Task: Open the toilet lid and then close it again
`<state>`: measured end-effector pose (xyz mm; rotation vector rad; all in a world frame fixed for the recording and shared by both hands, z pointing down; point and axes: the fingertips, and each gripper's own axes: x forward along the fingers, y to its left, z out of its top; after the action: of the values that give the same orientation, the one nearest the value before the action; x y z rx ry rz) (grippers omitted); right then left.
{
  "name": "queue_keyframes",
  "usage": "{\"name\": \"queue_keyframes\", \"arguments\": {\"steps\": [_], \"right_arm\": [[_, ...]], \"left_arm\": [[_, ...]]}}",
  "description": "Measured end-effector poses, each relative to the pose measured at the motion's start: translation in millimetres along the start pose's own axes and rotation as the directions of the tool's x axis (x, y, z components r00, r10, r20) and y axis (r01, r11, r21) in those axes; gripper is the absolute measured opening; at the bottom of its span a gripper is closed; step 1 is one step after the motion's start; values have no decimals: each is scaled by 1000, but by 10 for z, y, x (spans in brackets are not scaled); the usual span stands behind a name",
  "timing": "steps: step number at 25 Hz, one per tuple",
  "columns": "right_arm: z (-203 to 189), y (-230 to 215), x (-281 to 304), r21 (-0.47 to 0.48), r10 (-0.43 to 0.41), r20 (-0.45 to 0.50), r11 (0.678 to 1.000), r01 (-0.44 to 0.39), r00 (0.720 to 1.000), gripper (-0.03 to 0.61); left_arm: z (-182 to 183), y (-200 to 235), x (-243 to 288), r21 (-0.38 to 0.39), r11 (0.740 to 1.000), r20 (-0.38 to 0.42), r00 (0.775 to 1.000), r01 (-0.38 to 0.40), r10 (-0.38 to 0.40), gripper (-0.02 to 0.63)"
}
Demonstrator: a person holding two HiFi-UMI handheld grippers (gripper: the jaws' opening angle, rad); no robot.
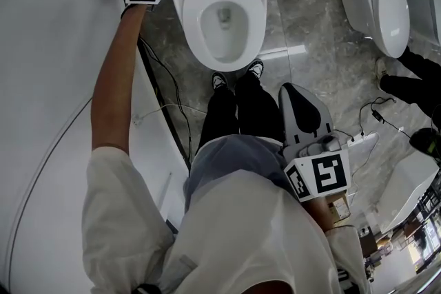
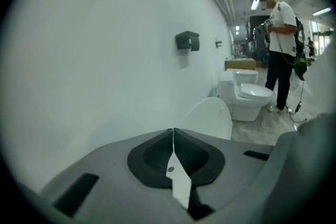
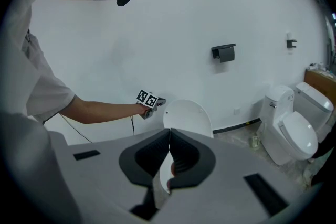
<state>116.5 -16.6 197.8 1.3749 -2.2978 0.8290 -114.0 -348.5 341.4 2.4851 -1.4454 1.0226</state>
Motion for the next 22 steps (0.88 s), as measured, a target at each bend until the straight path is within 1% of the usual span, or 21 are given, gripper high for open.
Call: {"name": "queue_keyframes", "arguments": {"steps": [2,5,8,10,13,14,15,16,18,22], "right_arm": [[-23,-23,-5,3,-2,-2,1000,2,1000,11],[-45,-57,-38,8,-6,-8,1000,6,1000,11],[-81,-99,-64,15,-13,-16,1000,13,1000,11],[-116,-119,-65,20,-12,-24,1000,12,1000,11],[-140,-144,-69,23,-12,-37,1000,13,999,11],[-136,-153,-67,23,-13,-38,1000,14,999,11],[-131,-163,-67,24,-14,-39,1000,15,999,11],[-130,-178,-68,25,-16,-40,1000,17,999,11],[-137,-215,-65,26,-20,-43,999,22,999,11],[-149,-264,-44,24,-24,-45,999,26,999,11]], "left_arm": [[23,-25,45,79,997,-18,1000,11,-10,9],[48,-72,111,184,982,-52,998,34,-25,9],[89,-124,193,254,966,-74,997,53,-36,9],[110,-137,258,284,957,-86,996,59,-36,11],[115,-172,381,308,949,-103,994,75,-45,21],[112,-186,417,313,946,-111,992,85,-53,45],[108,-205,445,321,942,-120,991,99,-63,84],[103,-229,468,333,936,-129,989,111,-71,99],[89,-269,512,359,925,-140,987,124,-78,100],[68,-303,602,387,913,-154,985,128,-73,100]]}}
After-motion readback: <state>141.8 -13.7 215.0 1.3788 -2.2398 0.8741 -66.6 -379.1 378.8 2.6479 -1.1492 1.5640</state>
